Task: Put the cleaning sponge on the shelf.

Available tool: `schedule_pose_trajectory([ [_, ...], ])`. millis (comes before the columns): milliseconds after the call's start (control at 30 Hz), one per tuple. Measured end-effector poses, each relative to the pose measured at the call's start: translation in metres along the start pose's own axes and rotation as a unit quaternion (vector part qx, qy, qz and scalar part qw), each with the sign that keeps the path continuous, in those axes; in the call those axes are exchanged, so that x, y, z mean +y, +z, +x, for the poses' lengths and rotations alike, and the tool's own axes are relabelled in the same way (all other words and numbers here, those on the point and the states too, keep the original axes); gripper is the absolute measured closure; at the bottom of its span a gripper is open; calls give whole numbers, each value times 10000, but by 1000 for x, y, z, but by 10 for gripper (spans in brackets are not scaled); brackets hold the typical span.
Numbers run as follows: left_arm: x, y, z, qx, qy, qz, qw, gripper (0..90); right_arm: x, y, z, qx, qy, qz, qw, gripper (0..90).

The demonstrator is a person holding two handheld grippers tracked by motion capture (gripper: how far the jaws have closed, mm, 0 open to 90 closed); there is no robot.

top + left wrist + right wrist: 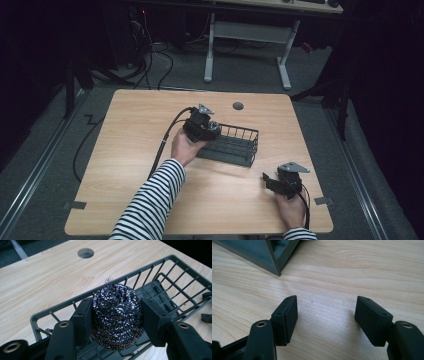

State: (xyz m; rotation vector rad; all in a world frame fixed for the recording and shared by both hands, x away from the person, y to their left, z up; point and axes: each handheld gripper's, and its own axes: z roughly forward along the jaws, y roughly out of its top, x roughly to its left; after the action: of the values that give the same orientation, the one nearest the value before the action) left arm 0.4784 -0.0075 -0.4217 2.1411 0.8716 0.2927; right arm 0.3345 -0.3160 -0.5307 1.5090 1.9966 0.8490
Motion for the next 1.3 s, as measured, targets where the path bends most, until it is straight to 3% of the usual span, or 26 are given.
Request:
schedule_pose_trajectory([
  [733,-4,14,-2,56,48,159,9998,386,0,0,0,4,3,0,10000,352],
  [1033,-3,9,-2,-6,-17,23,10000,302,0,0,0,2,-4,-1,10000,352],
  [1300,-1,1,-2,1,-17,-56,10000,280,0,0,0,1,-7,-1,10000,351],
])
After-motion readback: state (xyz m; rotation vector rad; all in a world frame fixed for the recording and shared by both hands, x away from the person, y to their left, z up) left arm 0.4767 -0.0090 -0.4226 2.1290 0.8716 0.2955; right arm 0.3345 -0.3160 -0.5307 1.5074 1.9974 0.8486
